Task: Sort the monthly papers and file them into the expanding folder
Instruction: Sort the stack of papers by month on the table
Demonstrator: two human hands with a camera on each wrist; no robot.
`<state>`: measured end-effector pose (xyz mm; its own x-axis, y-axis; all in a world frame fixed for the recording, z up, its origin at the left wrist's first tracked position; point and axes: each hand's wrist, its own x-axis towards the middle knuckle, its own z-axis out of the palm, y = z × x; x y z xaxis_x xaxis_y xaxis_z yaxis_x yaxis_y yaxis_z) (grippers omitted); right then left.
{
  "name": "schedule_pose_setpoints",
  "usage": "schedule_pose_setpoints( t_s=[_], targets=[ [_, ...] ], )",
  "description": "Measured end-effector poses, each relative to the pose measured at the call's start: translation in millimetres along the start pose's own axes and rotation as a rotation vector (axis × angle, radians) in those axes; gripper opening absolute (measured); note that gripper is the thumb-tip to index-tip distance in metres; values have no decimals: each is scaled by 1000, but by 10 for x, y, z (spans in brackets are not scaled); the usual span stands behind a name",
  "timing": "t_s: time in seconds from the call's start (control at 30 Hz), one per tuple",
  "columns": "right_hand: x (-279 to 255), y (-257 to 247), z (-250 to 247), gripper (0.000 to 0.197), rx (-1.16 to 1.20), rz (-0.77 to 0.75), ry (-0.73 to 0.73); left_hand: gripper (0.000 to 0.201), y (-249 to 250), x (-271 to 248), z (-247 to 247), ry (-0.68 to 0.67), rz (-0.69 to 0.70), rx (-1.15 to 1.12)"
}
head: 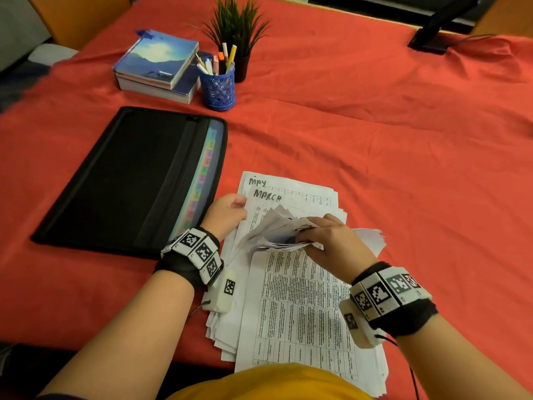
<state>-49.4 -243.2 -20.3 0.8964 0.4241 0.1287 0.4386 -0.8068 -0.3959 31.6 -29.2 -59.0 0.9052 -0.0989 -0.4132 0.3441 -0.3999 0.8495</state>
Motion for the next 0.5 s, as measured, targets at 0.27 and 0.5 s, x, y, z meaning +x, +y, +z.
schedule_pose_setpoints(
  t_s=[0.27,0.5],
  targets=[
    [2,43,29,21,41,70,-14,11,70,-114,-31,-53,164,-53],
    [23,71,-3,23,67,67,-6,14,112,-154,-51,-194,155,-265]
  ],
)
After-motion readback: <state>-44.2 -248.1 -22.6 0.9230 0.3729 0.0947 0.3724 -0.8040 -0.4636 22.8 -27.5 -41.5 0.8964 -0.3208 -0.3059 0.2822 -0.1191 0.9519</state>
